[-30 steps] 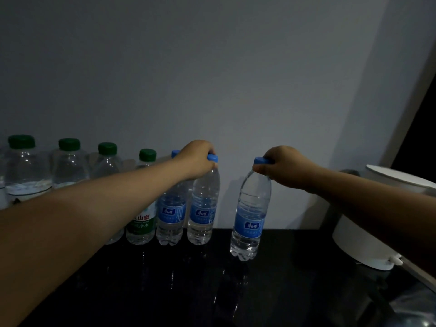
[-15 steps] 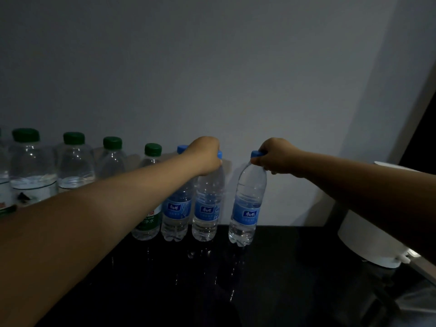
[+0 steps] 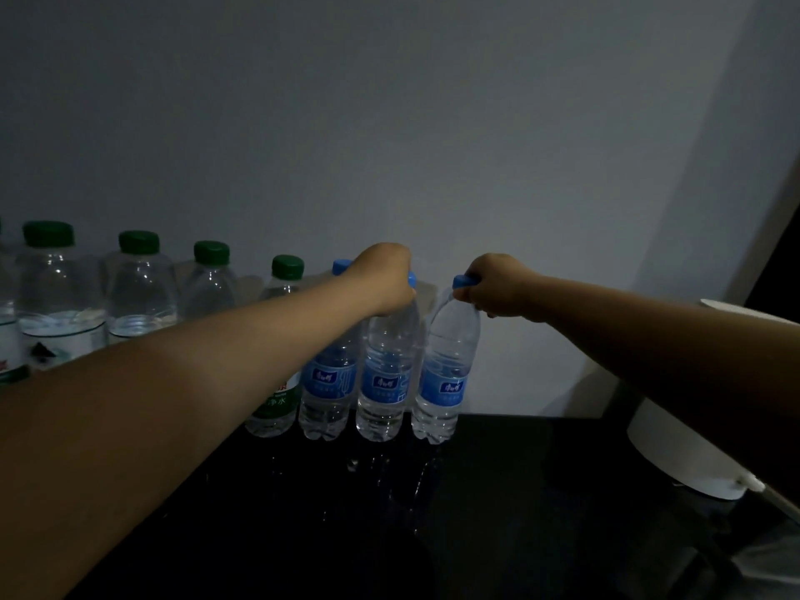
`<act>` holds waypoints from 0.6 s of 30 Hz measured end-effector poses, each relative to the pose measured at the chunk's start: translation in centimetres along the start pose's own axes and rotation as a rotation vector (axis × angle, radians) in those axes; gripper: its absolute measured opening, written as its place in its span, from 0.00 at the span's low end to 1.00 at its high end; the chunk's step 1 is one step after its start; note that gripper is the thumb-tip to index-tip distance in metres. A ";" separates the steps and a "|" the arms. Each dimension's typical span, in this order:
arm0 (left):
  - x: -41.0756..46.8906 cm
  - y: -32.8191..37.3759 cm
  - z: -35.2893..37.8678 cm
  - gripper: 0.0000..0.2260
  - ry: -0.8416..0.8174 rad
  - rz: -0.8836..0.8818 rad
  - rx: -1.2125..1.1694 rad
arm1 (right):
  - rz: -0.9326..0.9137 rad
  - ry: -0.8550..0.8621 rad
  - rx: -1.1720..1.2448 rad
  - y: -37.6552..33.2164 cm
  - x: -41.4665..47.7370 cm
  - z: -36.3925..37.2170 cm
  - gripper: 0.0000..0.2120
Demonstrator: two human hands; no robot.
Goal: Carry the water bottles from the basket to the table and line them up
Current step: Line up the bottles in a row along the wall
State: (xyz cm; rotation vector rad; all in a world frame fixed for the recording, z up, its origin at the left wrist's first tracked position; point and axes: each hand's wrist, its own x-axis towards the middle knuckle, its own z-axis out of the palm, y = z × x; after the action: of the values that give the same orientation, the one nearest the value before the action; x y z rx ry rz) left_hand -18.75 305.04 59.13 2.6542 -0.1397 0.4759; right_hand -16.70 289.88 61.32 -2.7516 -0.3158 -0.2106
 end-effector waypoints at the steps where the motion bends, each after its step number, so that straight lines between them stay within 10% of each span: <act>1: 0.0 0.0 0.0 0.11 0.003 -0.003 -0.001 | -0.004 -0.001 0.001 0.0 0.0 0.1 0.14; 18: -0.2 0.1 0.1 0.11 0.017 -0.008 -0.002 | 0.006 -0.048 0.089 1.0 0.5 0.0 0.16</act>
State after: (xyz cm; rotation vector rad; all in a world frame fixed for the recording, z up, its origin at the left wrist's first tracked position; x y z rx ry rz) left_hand -18.89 304.91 58.98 2.6473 -0.1240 0.4956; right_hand -16.01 289.06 61.05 -2.6720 -0.3213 -0.1261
